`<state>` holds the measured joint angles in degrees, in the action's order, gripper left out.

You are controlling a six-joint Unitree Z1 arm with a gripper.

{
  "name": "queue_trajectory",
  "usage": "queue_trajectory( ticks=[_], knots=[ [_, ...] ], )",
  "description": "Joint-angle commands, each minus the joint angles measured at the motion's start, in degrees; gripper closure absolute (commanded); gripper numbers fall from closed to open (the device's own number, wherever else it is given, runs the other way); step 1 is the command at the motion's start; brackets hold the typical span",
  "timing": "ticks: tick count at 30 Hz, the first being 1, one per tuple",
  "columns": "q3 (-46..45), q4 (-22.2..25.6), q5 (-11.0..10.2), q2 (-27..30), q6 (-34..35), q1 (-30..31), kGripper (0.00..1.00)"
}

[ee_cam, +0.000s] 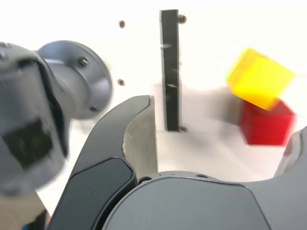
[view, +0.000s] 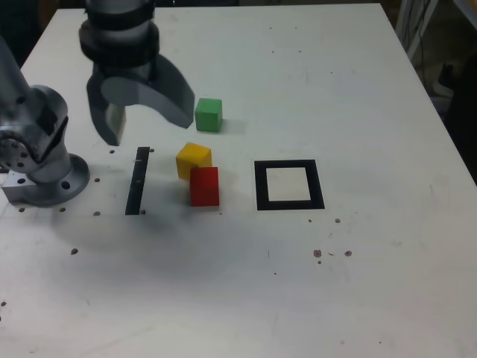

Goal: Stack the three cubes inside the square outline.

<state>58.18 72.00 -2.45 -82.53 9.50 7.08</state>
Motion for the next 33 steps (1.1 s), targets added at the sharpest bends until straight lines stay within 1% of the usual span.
queue_trajectory(
  ticks=[1, 6, 10, 12, 18, 26, 29, 33],
  knots=[
    [1.0, 0.6, 0.1, -1.0, 2.9, 1.6, 0.03],
    [3.6, 0.5, 1.7, -5.2, 9.4, 6.8, 0.03],
    [4.8, -0.9, 3.0, -9.8, 11.7, 9.5, 0.03],
    [4.8, -2.1, 3.4, -10.8, 12.1, 9.9, 0.03],
    [4.3, -4.9, 3.4, -13.2, 12.1, 10.5, 0.02],
    [2.1, -12.6, 3.8, -19.9, 11.1, 11.1, 0.01],
    [1.4, -14.6, 3.6, -21.6, 10.8, 11.1, 0.03],
    [0.6, -15.9, 3.5, -22.6, 10.6, 11.1, 0.07]
  ],
)
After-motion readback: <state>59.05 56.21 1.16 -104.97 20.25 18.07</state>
